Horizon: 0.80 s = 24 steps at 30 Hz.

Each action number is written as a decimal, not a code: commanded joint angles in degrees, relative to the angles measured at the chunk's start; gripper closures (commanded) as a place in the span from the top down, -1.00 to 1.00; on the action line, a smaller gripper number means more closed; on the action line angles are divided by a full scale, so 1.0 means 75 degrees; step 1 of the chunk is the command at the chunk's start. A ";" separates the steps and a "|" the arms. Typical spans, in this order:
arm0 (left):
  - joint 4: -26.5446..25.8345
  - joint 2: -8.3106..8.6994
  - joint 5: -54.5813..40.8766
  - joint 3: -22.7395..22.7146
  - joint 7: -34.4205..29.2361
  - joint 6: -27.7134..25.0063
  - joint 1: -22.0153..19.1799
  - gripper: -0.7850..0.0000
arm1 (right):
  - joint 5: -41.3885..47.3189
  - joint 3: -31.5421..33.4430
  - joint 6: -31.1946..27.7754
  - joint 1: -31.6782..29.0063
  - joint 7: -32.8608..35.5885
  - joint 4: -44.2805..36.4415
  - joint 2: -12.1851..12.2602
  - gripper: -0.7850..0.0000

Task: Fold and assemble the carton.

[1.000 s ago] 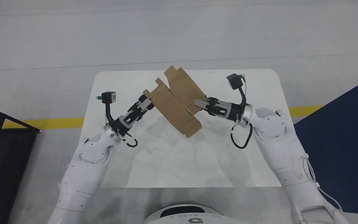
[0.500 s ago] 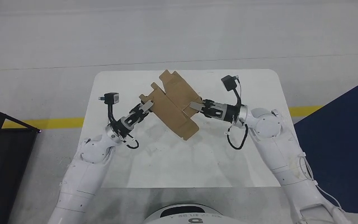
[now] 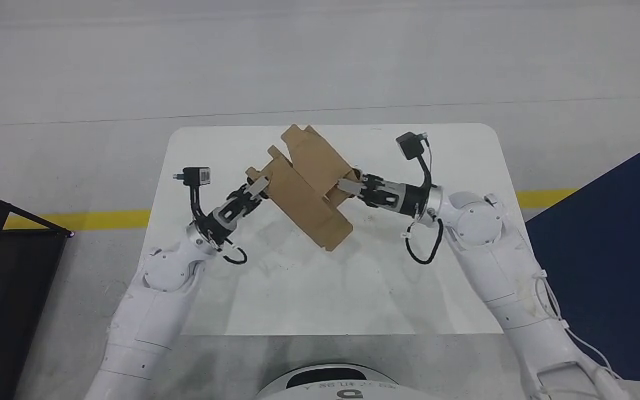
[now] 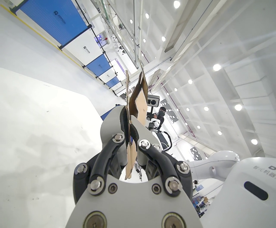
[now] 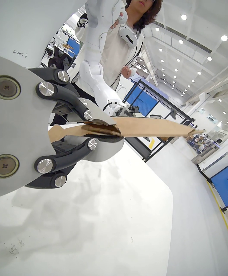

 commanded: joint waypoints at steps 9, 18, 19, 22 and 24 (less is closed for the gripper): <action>0.0658 -0.0045 -0.1442 0.0245 -0.0659 0.1257 -0.0408 -1.00 | 0.0025 0.0061 0.0177 0.0091 -0.0130 0.0057 0.0049 1.00; 0.1014 -0.0078 -0.1773 0.0220 -0.0782 0.1041 -0.0658 -1.00 | 0.0360 0.0343 0.0412 -0.0210 -0.0503 -0.0273 0.0113 0.97; 0.1045 -0.0082 -0.1782 0.0219 -0.0781 0.1037 -0.0691 -1.00 | 0.0374 0.0293 0.0456 -0.0187 -0.0449 -0.0282 0.0112 0.98; 0.1127 -0.0090 -0.1784 0.0211 -0.0771 0.1026 -0.0780 -1.00 | 0.0553 0.0132 0.0499 -0.0122 -0.0432 -0.0283 0.0090 0.82; 0.1172 -0.0095 -0.1768 0.0203 -0.0753 0.1022 -0.0832 -1.00 | 0.0597 0.0066 0.0503 -0.0079 -0.0470 -0.0270 0.0080 0.73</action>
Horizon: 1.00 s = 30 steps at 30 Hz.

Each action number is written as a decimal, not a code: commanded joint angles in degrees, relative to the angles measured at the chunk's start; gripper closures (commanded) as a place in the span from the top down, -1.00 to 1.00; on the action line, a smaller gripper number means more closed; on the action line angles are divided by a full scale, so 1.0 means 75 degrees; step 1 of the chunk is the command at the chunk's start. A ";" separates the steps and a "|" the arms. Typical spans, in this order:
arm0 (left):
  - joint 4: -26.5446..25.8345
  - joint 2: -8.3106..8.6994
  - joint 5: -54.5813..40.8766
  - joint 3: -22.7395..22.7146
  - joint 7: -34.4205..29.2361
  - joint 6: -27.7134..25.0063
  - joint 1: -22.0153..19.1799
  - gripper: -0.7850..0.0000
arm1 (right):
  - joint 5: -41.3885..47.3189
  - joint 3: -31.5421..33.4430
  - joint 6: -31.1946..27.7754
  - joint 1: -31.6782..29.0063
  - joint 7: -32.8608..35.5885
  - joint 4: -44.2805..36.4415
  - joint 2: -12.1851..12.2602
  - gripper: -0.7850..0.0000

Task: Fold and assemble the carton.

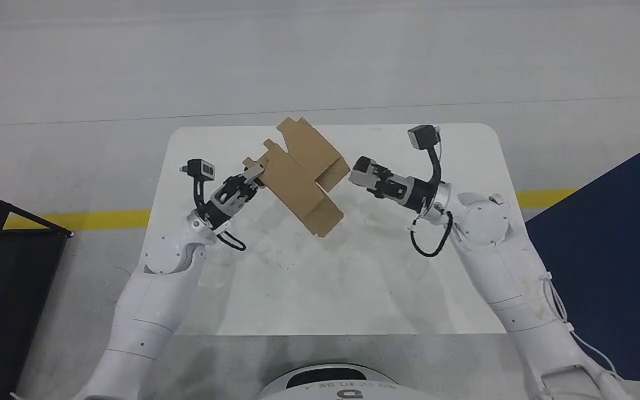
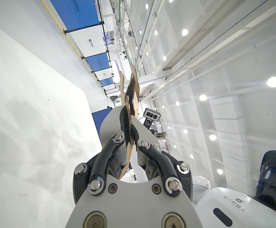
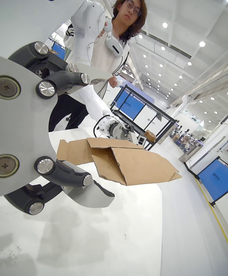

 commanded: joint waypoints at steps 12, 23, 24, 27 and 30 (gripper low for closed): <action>0.0013 -0.0015 0.0507 -0.0020 0.0313 0.0182 -0.0177 -1.00 | 0.0716 -0.0618 0.0172 0.0225 -0.0187 0.0341 -0.0116 0.59; -0.0181 -0.0015 0.0851 -0.0093 0.0341 -0.0397 -0.0120 -1.00 | 0.0984 -0.0995 0.0979 0.0548 -0.0244 0.0925 -0.0215 0.58; -0.0232 -0.0012 0.0975 -0.0118 0.0394 -0.0524 -0.0097 -1.00 | 0.1062 -0.1032 0.1012 0.0558 -0.0193 0.0928 -0.0224 0.58; -0.0389 -0.0008 0.1148 -0.0171 0.0526 -0.0825 0.0022 -1.00 | 0.1374 -0.1150 0.1064 0.0596 -0.0006 0.0987 -0.0256 0.61; -0.0453 -0.0005 0.1221 -0.0205 0.0599 -0.0913 0.0095 -1.00 | 0.1868 -0.1272 0.1004 0.0664 0.0234 0.1134 -0.0301 0.59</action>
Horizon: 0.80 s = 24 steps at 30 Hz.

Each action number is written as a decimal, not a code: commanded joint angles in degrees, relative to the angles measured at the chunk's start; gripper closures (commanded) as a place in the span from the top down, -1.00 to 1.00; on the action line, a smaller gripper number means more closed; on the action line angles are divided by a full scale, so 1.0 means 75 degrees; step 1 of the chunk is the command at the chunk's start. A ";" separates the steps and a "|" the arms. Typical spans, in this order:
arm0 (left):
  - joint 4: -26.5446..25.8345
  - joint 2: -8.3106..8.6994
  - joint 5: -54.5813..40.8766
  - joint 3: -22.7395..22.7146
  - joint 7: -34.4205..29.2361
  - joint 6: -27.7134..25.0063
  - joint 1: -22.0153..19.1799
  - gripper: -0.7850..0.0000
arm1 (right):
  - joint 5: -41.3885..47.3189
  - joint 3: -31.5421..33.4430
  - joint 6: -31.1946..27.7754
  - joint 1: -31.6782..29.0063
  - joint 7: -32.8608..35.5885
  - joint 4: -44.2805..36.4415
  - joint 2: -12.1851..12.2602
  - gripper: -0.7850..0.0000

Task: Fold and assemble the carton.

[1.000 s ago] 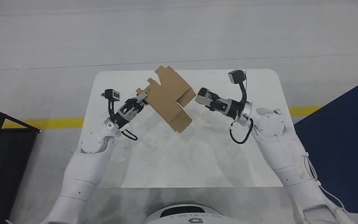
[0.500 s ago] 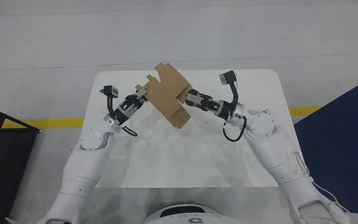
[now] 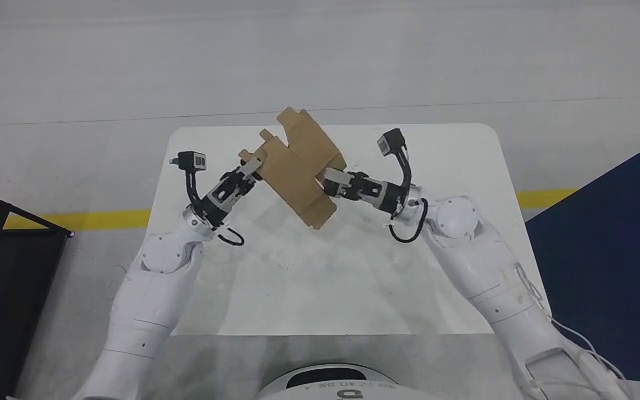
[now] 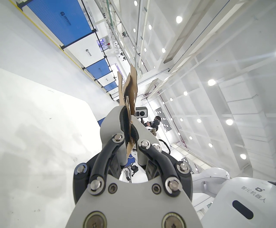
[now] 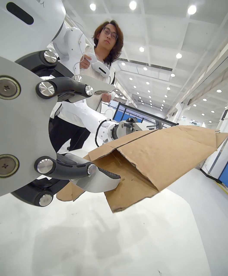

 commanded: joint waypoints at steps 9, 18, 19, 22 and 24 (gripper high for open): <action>-0.0175 0.0005 0.0276 0.0061 -0.0061 -0.0174 0.0144 -1.00 | 0.1021 -0.0258 -0.0352 0.0296 0.0410 0.0506 -0.0139 0.49; -0.0245 0.0027 0.0792 -0.0019 0.0116 -0.0433 0.0253 -1.00 | 0.1261 -0.0094 -0.0568 0.0226 0.0532 0.0617 -0.0136 0.93; -0.0261 0.0030 0.0858 -0.0036 0.0151 -0.0461 0.0265 -1.00 | 0.1234 -0.0076 -0.0549 0.0217 0.0550 0.0615 -0.0131 0.89; -0.0301 0.0043 0.1035 -0.0097 0.0232 -0.0519 0.0306 -1.00 | 0.1114 0.0020 -0.0510 0.0188 0.0564 0.0600 -0.0106 0.75; -0.0328 0.0057 0.1282 -0.0158 0.0285 -0.0590 0.0327 -1.00 | 0.1092 0.0102 -0.0495 0.0149 0.0590 0.0560 -0.0086 0.75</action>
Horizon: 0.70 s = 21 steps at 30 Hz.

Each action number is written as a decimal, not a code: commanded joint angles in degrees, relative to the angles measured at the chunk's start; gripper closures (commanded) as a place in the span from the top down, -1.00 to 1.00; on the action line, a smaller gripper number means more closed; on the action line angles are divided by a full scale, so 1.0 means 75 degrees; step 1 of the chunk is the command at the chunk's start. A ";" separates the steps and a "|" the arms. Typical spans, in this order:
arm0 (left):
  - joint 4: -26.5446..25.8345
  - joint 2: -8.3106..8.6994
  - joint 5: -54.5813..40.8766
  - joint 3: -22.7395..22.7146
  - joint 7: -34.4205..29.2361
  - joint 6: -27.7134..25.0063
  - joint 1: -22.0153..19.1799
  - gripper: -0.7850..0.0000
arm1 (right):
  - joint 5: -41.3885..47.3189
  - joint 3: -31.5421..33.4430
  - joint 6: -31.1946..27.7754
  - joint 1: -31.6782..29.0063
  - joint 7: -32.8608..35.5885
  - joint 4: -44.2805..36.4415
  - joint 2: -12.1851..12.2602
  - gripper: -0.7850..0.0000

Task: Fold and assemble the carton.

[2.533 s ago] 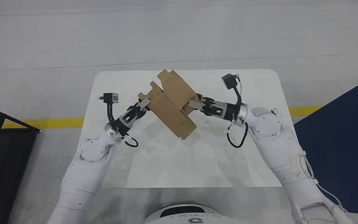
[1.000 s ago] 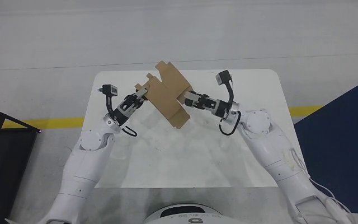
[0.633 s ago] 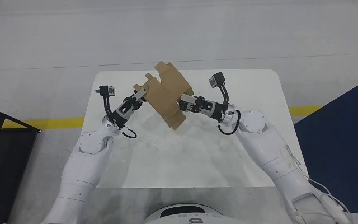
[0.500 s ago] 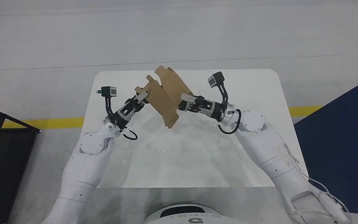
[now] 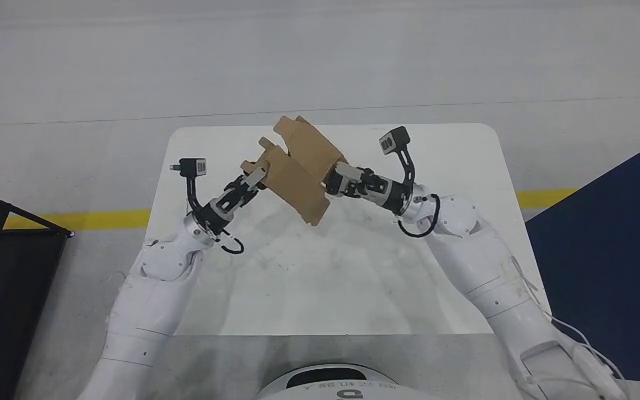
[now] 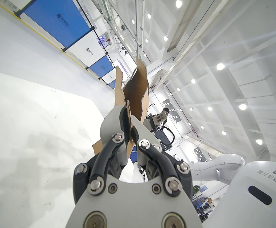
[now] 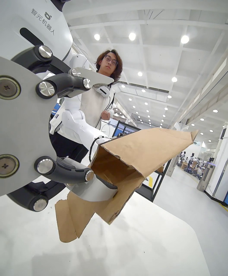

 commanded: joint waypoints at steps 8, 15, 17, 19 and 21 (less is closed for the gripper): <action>-0.0255 0.0035 0.0815 -0.0100 0.0260 -0.0334 0.0159 -1.00 | -0.0060 0.0185 0.0124 -0.0066 0.0201 -0.0150 0.0050 0.73; -0.0352 0.0046 0.0886 -0.0094 0.0389 -0.0390 0.0232 -1.00 | 0.0111 0.0064 0.0194 0.0012 0.0356 -0.0018 0.0013 0.68; -0.0378 0.0051 0.0946 -0.0084 0.0397 -0.0402 0.0248 -1.00 | 0.0290 0.0040 0.0169 0.0012 0.0439 0.0026 -0.0001 0.60; -0.0406 0.0052 0.0999 -0.0043 0.0389 -0.0422 0.0265 -1.00 | 0.0480 0.0031 0.0122 0.0027 0.0547 0.0108 -0.0014 0.45; -0.0430 0.0053 0.1061 -0.0001 0.0384 -0.0436 0.0279 -1.00 | 0.0573 0.0022 0.0075 0.0049 0.0593 0.0206 -0.0026 0.26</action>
